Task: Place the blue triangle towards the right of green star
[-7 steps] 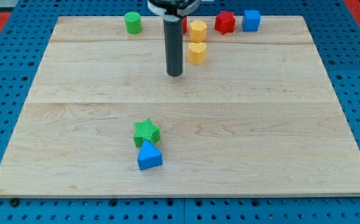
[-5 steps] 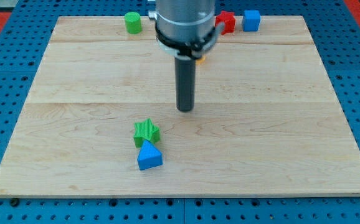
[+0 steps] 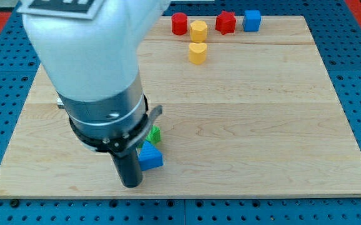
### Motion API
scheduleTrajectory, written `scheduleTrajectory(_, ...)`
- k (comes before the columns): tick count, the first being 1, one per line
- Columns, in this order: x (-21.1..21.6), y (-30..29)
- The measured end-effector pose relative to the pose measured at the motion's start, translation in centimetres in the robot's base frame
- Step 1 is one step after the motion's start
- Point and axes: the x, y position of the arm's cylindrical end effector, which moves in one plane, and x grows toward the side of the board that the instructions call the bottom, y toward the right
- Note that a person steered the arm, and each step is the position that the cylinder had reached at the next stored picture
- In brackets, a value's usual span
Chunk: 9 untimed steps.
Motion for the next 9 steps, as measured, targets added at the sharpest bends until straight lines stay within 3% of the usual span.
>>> scheduleTrajectory(6,-4.6,10.1)
scheduleTrajectory(9,-8.6,10.8)
